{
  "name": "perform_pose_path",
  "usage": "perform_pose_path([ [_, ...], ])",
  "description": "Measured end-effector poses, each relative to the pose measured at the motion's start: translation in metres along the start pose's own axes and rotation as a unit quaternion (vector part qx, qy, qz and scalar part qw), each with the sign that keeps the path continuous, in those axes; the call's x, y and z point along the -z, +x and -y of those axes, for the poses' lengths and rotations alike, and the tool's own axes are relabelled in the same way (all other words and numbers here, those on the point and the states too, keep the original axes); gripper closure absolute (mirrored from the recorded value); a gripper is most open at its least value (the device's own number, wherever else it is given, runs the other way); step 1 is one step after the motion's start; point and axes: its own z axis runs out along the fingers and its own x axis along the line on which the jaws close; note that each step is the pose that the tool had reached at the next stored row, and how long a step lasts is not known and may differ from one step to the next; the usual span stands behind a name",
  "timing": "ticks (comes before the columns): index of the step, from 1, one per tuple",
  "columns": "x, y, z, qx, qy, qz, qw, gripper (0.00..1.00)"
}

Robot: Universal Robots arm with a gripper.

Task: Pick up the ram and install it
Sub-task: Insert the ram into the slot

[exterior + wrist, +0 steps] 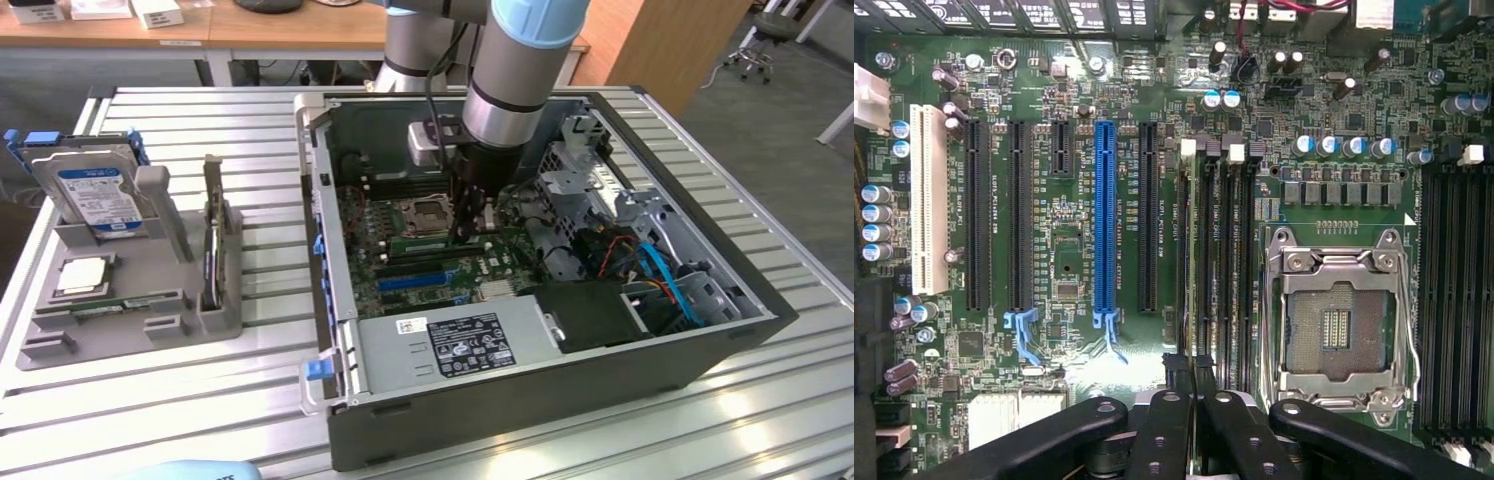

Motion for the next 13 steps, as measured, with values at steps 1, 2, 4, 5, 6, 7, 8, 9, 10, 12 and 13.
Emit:
perform_pose_path([
  [1,-0.0006,0.0,0.0,0.0,0.0,0.0,1.0,0.88],
  [2,-0.0006,0.0,0.0,0.0,0.0,0.0,1.0,0.88],
  [4,-0.0008,0.0,0.0,0.0,0.0,0.0,1.0,0.88],
  [5,-0.001,0.0,0.0,0.0,0.0,0.0,1.0,0.88],
  [6,-0.0011,0.0001,0.0,0.0,0.0,0.0,1.0,0.88],
  [7,-0.0011,0.0001,0.0,0.0,0.0,0.0,1.0,0.88],
  [8,-0.0011,0.0001,0.0,0.0,0.0,0.0,1.0,0.88],
  [9,-0.0012,0.0001,0.0,0.0,0.0,0.0,1.0,0.88],
  [10,-0.0012,0.0001,0.0,0.0,0.0,0.0,1.0,0.88],
  [12,-0.0013,0.0,0.0001,0.0,0.0,0.0,1.0,0.88],
  [13,-0.0013,0.0,0.0001,0.0,0.0,0.0001,1.0,0.88],
])
